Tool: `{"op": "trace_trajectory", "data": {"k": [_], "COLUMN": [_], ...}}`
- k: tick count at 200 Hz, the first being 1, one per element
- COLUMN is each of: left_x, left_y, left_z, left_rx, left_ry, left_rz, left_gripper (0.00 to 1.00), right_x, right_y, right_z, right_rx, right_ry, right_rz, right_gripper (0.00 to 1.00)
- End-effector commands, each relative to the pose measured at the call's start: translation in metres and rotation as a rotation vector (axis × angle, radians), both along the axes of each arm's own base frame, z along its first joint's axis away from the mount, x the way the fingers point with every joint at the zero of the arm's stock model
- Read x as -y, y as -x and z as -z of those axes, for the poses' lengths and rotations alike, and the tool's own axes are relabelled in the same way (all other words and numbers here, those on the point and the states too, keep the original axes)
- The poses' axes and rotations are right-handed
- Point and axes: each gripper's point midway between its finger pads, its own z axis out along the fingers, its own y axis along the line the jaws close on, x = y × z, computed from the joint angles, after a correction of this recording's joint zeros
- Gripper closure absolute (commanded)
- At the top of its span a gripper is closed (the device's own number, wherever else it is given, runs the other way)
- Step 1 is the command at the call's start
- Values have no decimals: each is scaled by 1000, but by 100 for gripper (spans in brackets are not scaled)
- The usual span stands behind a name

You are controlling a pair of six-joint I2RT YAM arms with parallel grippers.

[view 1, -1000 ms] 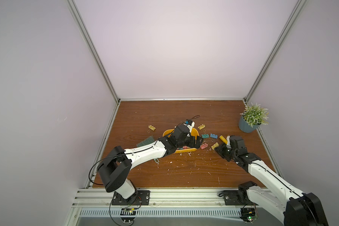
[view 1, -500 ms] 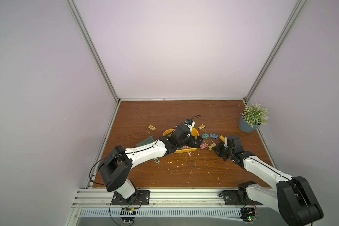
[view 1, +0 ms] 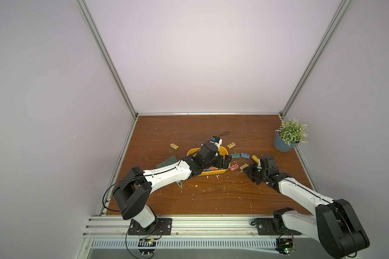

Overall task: Take out the binder clips from the storage box
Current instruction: Place the binder clip at the center of the board, then pick up the binder clip from the storage box.

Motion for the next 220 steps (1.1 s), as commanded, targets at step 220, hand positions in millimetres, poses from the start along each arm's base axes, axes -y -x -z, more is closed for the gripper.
{"op": "trace_trajectory", "data": {"k": [220], "left_x": [-153], "left_y": [-12], "left_z": [-14], "left_rx": [123], "left_ry": [62], "left_rz": [-491], "left_gripper": [1], "right_x": [-165], "right_y": [-54], "right_z": [-59], "right_rx": [206], "right_ry": [484], "right_rz": [-797], "right_gripper": [67]}}
